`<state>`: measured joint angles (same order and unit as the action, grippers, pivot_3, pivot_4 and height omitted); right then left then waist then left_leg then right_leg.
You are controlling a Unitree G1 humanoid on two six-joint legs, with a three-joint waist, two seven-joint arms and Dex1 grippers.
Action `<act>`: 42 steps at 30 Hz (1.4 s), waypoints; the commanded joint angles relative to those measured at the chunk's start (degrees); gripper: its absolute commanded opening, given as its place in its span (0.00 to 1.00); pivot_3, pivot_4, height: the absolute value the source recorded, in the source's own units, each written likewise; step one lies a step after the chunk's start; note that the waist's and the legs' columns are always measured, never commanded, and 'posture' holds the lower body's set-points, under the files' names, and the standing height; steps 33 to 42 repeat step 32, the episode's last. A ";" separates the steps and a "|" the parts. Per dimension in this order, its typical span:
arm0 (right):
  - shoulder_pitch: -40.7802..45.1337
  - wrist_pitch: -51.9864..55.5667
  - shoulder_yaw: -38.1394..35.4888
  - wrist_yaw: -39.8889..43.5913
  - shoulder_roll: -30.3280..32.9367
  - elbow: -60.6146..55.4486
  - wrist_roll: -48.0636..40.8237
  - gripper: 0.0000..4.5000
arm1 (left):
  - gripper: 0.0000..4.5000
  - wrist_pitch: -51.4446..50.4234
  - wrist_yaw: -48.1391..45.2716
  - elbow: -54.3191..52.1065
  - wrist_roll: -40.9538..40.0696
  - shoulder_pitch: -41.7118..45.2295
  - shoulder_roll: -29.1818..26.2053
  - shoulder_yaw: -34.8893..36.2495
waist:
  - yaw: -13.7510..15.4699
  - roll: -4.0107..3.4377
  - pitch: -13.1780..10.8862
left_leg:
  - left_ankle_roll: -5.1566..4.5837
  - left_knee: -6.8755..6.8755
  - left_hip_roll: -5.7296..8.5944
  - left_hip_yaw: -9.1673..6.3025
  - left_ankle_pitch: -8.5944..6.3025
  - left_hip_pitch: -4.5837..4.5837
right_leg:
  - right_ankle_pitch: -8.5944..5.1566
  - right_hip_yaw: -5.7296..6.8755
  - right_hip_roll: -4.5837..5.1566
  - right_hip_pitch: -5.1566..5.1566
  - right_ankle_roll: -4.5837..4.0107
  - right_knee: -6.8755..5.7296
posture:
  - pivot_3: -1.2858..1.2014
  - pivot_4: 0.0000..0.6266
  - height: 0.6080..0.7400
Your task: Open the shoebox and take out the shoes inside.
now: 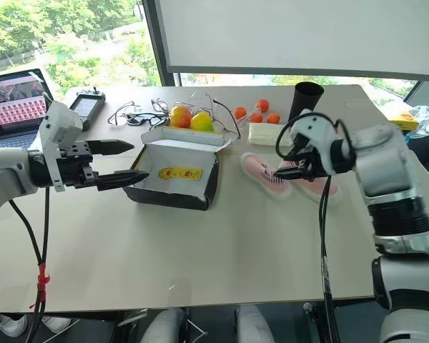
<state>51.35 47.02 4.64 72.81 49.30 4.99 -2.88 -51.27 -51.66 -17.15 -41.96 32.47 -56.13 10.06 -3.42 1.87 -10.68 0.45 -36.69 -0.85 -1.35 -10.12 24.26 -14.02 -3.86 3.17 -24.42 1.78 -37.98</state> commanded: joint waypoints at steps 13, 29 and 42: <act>-22.96 -8.25 -37.02 -33.81 -10.52 -5.45 -10.68 0.98 | 1.00 23.97 24.46 3.59 13.19 -21.83 21.27 21.93 | 0.85 0.09 0.10 | -0.03 -0.04 0.02 0.11 -0.02 -0.06 | 0.05 -0.09 0.16 0.16 0.02 0.07 | 0.52 0.24 0.87; -48.11 -13.08 -30.97 -53.81 -31.81 -26.28 -10.55 0.98 | 1.00 38.71 35.22 -3.70 22.58 -42.37 42.85 12.66 | 1.00 0.13 0.70 | -0.01 -0.07 0.00 0.15 -0.01 -0.20 | 0.06 -0.11 0.10 0.34 0.08 0.08 | 0.52 0.24 0.87; -48.45 -15.06 -30.41 -54.60 -31.81 -24.56 -10.62 0.98 | 1.00 36.90 36.23 -3.50 25.23 -42.13 41.98 9.52 | 1.00 0.10 0.75 | -0.02 -0.07 -0.05 0.16 0.00 -0.33 | -0.17 -0.13 0.00 0.41 0.39 0.08 | 0.52 0.24 0.87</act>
